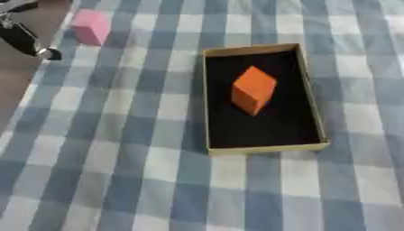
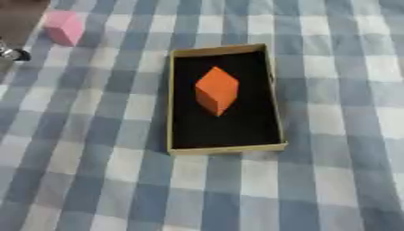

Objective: Pick up objects on the table and place them in the box.

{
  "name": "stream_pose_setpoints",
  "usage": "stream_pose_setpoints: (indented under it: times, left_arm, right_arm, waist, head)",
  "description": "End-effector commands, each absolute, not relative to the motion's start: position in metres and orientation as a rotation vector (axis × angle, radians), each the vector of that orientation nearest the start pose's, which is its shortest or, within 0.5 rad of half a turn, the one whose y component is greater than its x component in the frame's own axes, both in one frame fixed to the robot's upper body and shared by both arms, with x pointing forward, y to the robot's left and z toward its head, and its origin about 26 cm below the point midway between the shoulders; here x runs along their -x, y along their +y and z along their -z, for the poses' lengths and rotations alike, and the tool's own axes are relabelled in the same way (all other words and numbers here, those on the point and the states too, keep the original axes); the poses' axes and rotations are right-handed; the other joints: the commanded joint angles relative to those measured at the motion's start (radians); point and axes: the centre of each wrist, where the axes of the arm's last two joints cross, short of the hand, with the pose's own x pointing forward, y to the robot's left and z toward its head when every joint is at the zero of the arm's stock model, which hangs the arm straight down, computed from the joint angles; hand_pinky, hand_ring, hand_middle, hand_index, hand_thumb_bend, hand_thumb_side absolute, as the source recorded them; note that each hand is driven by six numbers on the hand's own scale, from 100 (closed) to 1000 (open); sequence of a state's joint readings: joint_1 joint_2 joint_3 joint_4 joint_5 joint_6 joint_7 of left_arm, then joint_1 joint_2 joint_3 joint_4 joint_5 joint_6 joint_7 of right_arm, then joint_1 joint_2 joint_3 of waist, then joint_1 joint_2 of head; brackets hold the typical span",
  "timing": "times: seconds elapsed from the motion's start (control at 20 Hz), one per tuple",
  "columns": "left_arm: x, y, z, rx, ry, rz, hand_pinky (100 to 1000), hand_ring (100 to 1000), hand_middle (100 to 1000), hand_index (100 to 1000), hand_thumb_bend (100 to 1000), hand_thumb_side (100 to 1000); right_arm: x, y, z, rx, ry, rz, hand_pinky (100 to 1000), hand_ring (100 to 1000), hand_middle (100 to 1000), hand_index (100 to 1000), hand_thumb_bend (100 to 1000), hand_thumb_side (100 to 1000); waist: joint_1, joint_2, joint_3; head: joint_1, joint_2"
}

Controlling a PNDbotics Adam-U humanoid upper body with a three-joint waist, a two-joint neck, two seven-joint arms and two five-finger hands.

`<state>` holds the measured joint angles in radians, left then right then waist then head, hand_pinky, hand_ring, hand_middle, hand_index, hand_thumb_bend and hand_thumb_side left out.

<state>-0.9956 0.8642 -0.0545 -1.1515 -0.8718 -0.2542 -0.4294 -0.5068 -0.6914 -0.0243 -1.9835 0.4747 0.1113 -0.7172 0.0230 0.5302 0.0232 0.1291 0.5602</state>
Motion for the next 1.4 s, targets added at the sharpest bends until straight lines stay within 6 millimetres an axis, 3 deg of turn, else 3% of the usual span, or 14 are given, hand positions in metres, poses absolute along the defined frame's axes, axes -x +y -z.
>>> stream_pose_setpoints:
  times: [0.05,0.35,0.9,1.4]
  left_arm:
    - [-0.3992,0.4131,-0.3842,-1.474,-1.405,1.372,882,993,898,912,556,100]
    - [-0.3961,0.4136,-0.3917,-1.454,-1.540,1.298,863,973,884,905,456,100]
    - [-0.3959,0.4177,-0.3905,-1.428,-1.576,1.265,880,993,905,913,489,100]
    - [-0.3992,0.4223,-0.3882,-1.468,-1.588,1.189,876,990,906,919,422,100]
  right_arm:
    - [-0.2970,-0.2951,-0.3127,-1.575,2.894,0.008,777,737,728,792,128,1000]
    - [-0.2970,-0.2938,-0.3149,-1.563,2.896,0.012,777,737,727,791,130,1000]
    - [-0.2968,-0.2923,-0.3186,-1.542,2.893,0.000,777,736,723,790,134,1000]
    - [-0.2966,-0.2918,-0.3206,-1.535,2.892,-0.002,777,736,721,789,132,1000]
  waist:
    - [0.001,-0.018,-0.004]
    - [-0.002,-0.002,-0.011]
    - [0.001,0.020,-0.029]
    - [0.004,0.042,-0.042]
  head:
    - [0.014,-0.026]
    - [0.022,-0.050]
    - [0.033,-0.086]
    - [0.051,-0.113]
